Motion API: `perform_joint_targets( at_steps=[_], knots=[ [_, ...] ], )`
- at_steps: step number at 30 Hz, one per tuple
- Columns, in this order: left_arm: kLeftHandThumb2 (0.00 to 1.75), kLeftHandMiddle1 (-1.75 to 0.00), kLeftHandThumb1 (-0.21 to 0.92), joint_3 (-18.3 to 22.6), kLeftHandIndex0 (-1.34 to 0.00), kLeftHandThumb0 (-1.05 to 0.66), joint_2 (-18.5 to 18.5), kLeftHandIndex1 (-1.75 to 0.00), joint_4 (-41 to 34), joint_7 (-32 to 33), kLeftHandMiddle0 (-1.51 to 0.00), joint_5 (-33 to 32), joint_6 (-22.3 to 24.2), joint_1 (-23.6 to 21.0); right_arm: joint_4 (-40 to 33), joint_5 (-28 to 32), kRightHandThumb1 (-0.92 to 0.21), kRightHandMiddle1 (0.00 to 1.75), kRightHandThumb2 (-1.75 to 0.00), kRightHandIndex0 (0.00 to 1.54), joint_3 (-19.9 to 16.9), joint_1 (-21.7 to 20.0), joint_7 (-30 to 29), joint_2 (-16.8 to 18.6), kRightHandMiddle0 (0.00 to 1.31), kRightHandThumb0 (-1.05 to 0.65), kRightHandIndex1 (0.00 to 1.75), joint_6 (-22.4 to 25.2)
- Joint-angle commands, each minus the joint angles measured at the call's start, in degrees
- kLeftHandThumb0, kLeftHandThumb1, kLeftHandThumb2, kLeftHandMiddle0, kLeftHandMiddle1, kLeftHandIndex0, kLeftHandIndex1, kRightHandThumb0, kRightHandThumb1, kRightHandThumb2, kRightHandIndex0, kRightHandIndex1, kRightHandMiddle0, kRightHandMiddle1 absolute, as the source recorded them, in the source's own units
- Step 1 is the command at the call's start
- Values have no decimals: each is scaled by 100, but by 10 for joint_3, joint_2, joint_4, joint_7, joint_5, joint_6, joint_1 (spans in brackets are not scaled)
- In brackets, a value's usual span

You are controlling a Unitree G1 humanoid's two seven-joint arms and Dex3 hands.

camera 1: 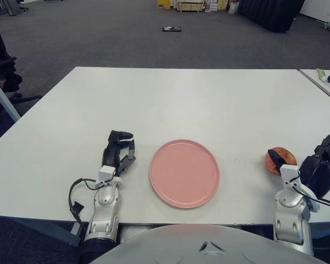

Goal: Put the apple into the plate.

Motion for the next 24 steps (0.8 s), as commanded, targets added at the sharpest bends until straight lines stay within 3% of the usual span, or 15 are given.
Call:
perform_joint_targets(
  at_steps=[1, 8, 20, 24],
  knots=[
    [67, -159, 82, 3, -25, -36, 0, -175, 11, -1, -43, -2, 18, 3, -9, -7, -59, 0, -36, 0, 5, -2, 21, -12, 0, -105, 0, 20],
    [65, -160, 84, 1, -24, -36, 0, -175, 9, 1, -42, 1, 16, 4, -28, -11, -67, 0, -30, 0, 22, 19, 81, -34, 0, -105, 0, 48],
    [63, -161, 85, 0, -23, -36, 0, -175, 7, -2, -40, 0, 17, 5, -38, -11, -76, 0, -28, 0, 39, 30, 103, -44, 0, -105, 0, 49],
    [63, -161, 85, 1, -23, -35, -1, -175, 2, -1, -40, -1, 20, 8, 2, -43, -76, 0, -26, 0, 75, 16, 126, -79, 0, -105, 0, 49]
  ],
)
